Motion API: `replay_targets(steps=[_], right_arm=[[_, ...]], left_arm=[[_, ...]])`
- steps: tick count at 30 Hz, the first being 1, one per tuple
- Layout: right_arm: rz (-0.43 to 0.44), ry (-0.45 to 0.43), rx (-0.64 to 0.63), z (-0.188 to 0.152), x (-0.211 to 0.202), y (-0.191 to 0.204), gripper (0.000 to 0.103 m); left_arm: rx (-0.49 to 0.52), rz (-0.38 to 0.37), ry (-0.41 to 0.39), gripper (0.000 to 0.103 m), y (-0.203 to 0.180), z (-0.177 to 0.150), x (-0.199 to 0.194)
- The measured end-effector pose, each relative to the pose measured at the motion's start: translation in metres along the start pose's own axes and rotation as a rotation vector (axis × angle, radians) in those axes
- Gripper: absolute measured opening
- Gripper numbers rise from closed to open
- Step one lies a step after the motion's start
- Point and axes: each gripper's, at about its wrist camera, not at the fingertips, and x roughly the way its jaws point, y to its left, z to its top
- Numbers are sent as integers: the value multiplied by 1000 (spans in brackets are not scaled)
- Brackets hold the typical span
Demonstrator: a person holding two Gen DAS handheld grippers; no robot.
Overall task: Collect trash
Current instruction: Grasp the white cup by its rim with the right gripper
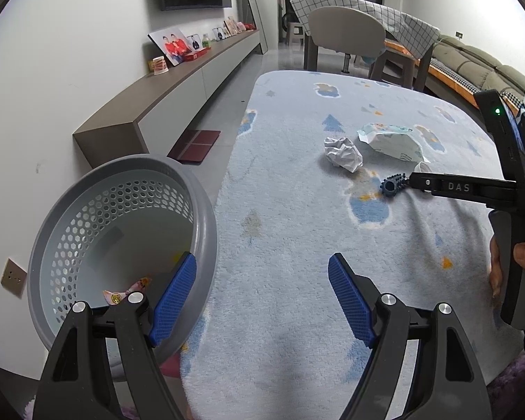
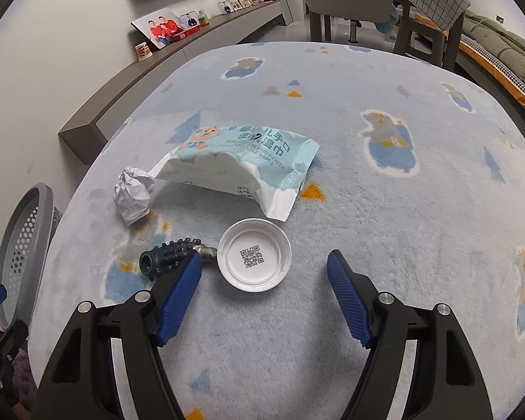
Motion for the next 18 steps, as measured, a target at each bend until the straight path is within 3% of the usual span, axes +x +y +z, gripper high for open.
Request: replay_targets(steps=[4, 9, 18], right_arm=[[4, -5, -8, 1, -1, 3, 63], [15, 6, -24, -1, -1, 8, 39], [42, -14, 23, -15, -23, 2, 39]], left_arm=[[6, -8, 7, 76, -2, -1, 1], [7, -8, 11, 76, -2, -2, 1], [21, -15, 19, 76, -7, -6, 1]])
